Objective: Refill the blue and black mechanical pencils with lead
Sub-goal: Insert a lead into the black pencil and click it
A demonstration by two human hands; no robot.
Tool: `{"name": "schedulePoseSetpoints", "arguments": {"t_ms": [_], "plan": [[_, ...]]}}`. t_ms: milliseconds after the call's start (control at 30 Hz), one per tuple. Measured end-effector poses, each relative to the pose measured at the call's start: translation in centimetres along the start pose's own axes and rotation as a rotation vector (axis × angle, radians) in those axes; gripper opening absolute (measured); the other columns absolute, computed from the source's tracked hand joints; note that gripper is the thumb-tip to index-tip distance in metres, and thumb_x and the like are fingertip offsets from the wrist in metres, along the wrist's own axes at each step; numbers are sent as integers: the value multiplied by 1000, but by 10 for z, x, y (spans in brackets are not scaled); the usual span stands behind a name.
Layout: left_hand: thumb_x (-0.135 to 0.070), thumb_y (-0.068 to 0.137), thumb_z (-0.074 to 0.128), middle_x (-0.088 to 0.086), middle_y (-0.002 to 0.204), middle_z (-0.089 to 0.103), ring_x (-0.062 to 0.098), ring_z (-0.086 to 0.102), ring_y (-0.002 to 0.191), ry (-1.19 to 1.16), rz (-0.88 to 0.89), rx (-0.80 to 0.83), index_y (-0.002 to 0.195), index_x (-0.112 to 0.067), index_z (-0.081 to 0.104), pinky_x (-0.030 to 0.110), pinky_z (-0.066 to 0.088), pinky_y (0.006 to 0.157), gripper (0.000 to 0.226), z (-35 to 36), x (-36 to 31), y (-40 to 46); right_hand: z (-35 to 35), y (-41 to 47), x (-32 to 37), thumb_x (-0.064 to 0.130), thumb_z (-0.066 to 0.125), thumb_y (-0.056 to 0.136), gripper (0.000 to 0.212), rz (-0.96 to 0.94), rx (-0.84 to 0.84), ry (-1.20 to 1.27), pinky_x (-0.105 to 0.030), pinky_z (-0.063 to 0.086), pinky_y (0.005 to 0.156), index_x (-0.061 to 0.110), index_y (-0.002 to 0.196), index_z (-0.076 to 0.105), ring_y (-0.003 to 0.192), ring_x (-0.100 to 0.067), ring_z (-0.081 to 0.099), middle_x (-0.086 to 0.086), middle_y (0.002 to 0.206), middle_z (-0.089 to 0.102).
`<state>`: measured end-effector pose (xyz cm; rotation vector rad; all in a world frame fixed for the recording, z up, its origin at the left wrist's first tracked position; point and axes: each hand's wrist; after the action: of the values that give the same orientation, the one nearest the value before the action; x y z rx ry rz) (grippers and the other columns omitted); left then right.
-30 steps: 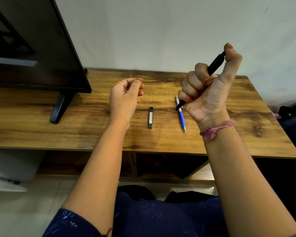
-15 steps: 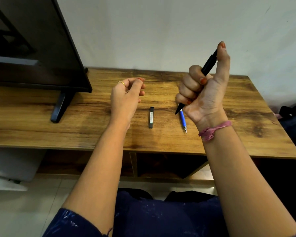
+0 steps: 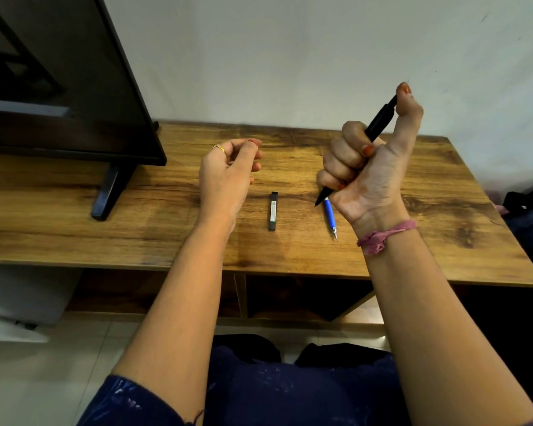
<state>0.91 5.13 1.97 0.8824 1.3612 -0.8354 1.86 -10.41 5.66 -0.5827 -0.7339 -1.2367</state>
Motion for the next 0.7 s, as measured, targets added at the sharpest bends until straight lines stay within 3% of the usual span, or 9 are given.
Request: {"name": "schedulePoseSetpoints", "arguments": {"t_ms": [533,700], "plan": [[-18,92,57,-9,80,68,1,61,71,-5,14,-7,87,-23,66,17,50,59,12,-2,-3,-1,2,-2,-1,66,31,87,57,4,-20,-36,-22,7,41,24,50,20,38,-10,8,10,40,18],[-18,91,56,-8,80,68,2,61,71,23,39,-4,84,-26,66,21,51,63,15,-2,-4,-2,2,-2,3,71,32,85,61,22,30,-69,-25,5,43,24,46,24,38,-10,9,10,40,20]]}}
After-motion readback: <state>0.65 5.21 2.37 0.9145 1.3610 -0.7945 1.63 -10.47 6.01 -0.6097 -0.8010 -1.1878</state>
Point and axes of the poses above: each hand's wrist, its own y-axis towards the middle knuckle, its own z-axis out of the palm, x = y × z
